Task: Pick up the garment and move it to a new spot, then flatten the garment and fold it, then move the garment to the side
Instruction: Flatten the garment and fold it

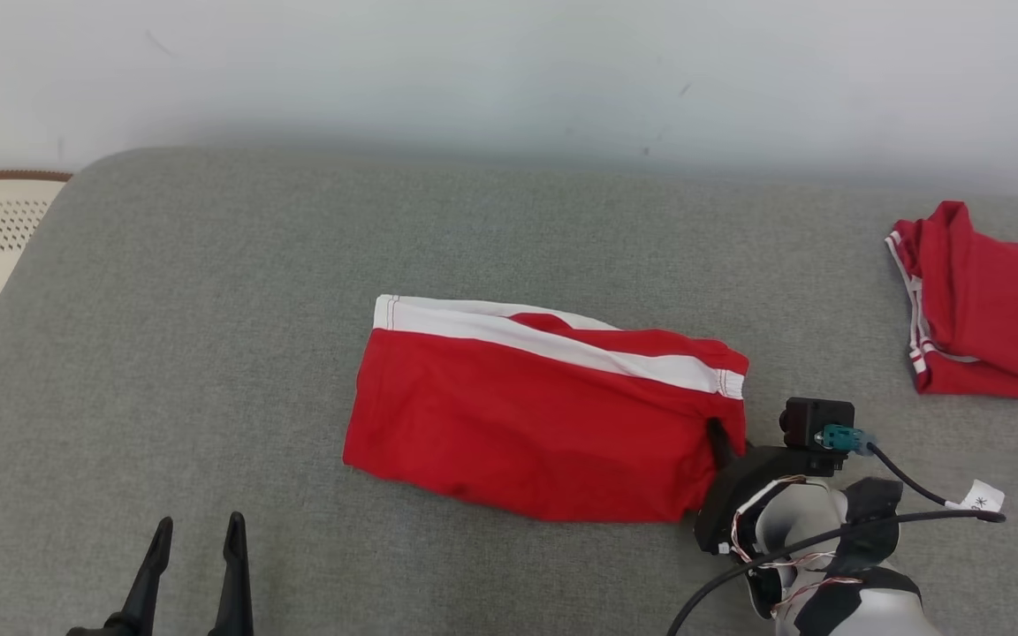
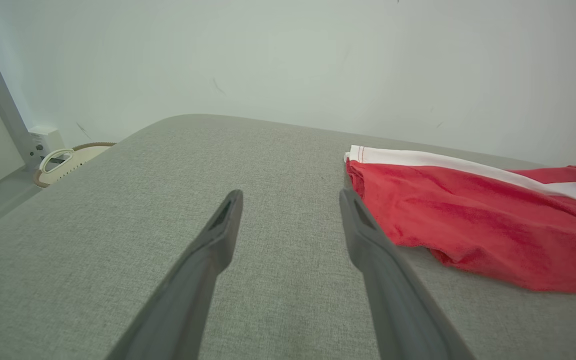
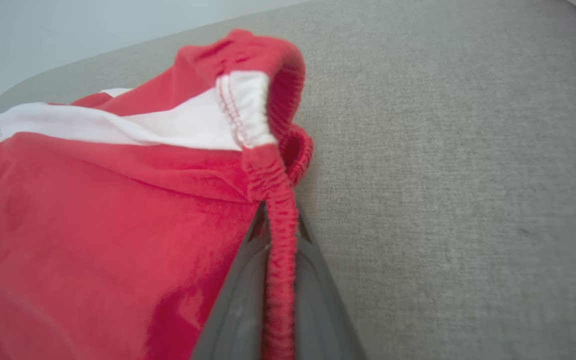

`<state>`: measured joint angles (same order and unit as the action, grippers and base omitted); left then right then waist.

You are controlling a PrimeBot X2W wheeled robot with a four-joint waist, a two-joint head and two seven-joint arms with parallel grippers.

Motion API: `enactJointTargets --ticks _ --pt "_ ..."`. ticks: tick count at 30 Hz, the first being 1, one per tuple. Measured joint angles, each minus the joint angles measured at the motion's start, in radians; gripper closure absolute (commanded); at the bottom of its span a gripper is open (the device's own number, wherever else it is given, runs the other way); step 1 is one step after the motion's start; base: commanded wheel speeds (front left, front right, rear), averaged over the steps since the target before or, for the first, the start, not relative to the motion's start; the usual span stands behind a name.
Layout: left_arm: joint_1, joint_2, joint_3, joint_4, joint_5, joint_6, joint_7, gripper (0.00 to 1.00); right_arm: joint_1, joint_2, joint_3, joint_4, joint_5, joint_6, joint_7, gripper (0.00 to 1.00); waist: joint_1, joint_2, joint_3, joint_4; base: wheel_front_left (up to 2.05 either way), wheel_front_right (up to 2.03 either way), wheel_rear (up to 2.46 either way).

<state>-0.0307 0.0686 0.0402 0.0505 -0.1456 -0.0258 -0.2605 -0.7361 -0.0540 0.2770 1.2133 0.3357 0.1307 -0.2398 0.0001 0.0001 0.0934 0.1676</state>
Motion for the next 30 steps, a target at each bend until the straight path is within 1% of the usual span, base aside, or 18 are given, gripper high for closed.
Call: enactJointTargets --ticks 3,6,11,15,16,18,21,26,30 --pt "0.004 -0.002 0.008 0.000 0.001 -0.001 0.000 0.00 0.011 -0.019 0.025 -0.019 0.034 0.000 -0.003 1.00 0.0000 -0.0001 -0.011 -0.010 0.00 0.00 0.00" --pt "0.019 -0.005 0.011 0.000 0.003 -0.007 0.000 0.00 0.047 -0.078 0.086 -0.069 0.099 0.000 0.021 1.00 0.0000 0.0000 -0.036 -0.029 0.00 0.00 0.00" --pt "0.040 -0.009 0.015 -0.005 0.003 -0.004 0.000 0.00 0.078 -0.137 0.139 -0.138 0.177 0.000 0.059 1.00 0.0000 0.0000 -0.059 -0.052 0.00 0.00 0.00" --pt "0.048 -0.010 0.017 -0.006 0.003 -0.007 0.000 0.00 0.110 -0.143 0.188 -0.241 0.284 0.000 0.121 1.00 0.0000 0.0000 -0.069 -0.072 0.00 0.00 0.00" --pt "0.048 -0.010 0.017 -0.006 0.003 -0.007 0.000 0.00 0.110 -0.143 0.188 -0.241 0.284 0.000 0.121 1.00 0.0000 0.0000 -0.069 -0.072 0.00 0.00 0.00" --pt "0.048 -0.011 0.016 -0.006 0.003 -0.007 0.000 0.00 0.128 -0.145 0.210 -0.313 0.361 0.000 0.160 1.00 0.0000 0.0000 -0.073 -0.078 0.00 0.00 0.00" --pt "0.049 -0.012 0.015 -0.006 0.003 -0.007 0.000 0.00 0.148 -0.164 0.254 -0.421 0.456 0.000 0.216 1.00 -0.0001 -0.0001 -0.078 -0.083 0.00 0.00 0.00" --pt "0.050 -0.013 0.006 0.001 0.003 -0.008 0.000 0.00 0.173 -0.189 0.307 -0.564 0.608 0.000 0.305 1.00 0.0000 0.0000 -0.085 -0.076 0.00 0.00 0.00" --pt "0.050 -0.015 -0.003 0.005 0.002 -0.009 0.000 0.00 0.175 -0.194 0.320 -0.626 0.710 0.000 0.360 1.00 -0.0001 -0.0001 -0.090 -0.060 0.00 0.00 0.00"
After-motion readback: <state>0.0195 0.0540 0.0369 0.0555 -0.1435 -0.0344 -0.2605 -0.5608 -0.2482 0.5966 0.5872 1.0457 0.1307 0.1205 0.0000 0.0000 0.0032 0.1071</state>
